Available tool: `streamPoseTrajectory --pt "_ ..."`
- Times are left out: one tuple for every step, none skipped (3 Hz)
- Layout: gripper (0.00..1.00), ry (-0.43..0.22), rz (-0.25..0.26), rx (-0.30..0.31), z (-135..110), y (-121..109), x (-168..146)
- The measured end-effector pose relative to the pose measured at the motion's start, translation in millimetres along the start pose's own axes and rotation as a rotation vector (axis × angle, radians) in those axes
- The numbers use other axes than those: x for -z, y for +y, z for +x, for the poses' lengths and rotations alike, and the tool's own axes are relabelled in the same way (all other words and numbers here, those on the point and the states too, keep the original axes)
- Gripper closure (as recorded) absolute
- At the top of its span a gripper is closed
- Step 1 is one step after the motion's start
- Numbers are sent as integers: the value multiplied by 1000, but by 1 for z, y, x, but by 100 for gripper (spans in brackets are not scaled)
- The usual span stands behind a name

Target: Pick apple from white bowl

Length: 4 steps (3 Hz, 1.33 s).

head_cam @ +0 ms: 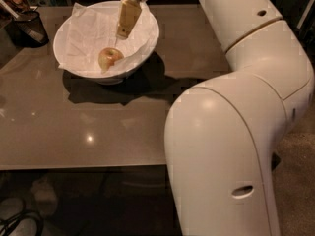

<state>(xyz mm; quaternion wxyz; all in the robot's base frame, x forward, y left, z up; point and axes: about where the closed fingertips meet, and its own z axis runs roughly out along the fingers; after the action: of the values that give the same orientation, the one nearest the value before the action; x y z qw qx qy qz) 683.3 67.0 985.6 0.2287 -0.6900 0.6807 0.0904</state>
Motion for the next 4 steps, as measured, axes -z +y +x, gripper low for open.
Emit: streamPoseTrajectory --pt "30 -1 -15 11 -2 0 -9" --pt "31 2 -32 15 -2 2 -18" --pt "32 4 -46 18 -2 3 -25" --pt "32 2 -59 28 -5 4 -31"
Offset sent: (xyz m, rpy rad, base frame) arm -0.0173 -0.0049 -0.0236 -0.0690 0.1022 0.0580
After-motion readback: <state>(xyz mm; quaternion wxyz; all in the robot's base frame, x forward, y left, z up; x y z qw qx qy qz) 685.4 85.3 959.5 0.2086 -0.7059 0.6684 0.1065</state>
